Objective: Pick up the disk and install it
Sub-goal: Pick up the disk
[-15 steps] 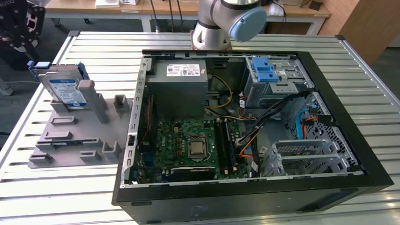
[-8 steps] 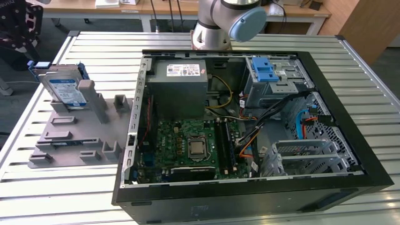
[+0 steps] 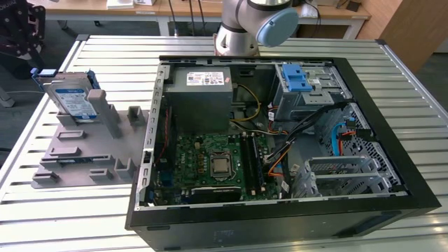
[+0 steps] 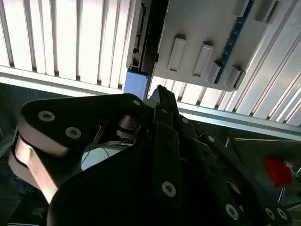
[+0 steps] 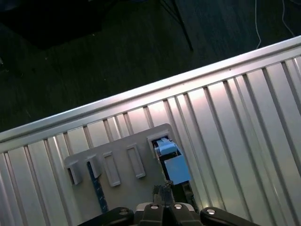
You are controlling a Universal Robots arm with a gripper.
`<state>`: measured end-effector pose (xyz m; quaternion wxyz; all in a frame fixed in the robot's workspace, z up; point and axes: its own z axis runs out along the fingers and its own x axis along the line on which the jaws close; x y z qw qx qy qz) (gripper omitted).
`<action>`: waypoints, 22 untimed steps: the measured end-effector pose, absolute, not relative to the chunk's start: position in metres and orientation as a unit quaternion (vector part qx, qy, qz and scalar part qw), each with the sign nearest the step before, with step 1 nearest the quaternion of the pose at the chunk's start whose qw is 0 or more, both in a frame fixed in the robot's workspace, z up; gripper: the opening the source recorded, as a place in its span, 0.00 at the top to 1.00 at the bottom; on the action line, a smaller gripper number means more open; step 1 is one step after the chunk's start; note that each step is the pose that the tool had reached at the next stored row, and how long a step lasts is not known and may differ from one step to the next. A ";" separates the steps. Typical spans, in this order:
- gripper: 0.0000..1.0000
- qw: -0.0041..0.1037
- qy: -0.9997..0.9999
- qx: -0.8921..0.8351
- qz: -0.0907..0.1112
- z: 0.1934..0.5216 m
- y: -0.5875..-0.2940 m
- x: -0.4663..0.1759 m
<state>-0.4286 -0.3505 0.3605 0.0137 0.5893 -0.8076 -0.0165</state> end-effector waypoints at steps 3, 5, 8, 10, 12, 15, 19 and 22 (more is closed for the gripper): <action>0.89 0.014 -0.791 0.611 -0.016 0.360 -0.351 -0.429; 0.89 0.014 -0.780 0.625 -0.016 0.360 -0.351 -0.429; 0.89 0.015 -0.763 0.646 -0.015 0.359 -0.351 -0.429; 0.89 0.015 -0.757 0.653 -0.015 0.359 -0.351 -0.429; 0.89 0.015 -0.750 0.661 -0.015 0.359 -0.351 -0.429; 0.89 0.015 -0.747 0.665 -0.015 0.359 -0.351 -0.429; 0.89 0.015 -0.744 0.668 -0.015 0.359 -0.351 -0.429; 0.89 0.004 -0.726 0.687 -0.021 0.358 -0.351 -0.429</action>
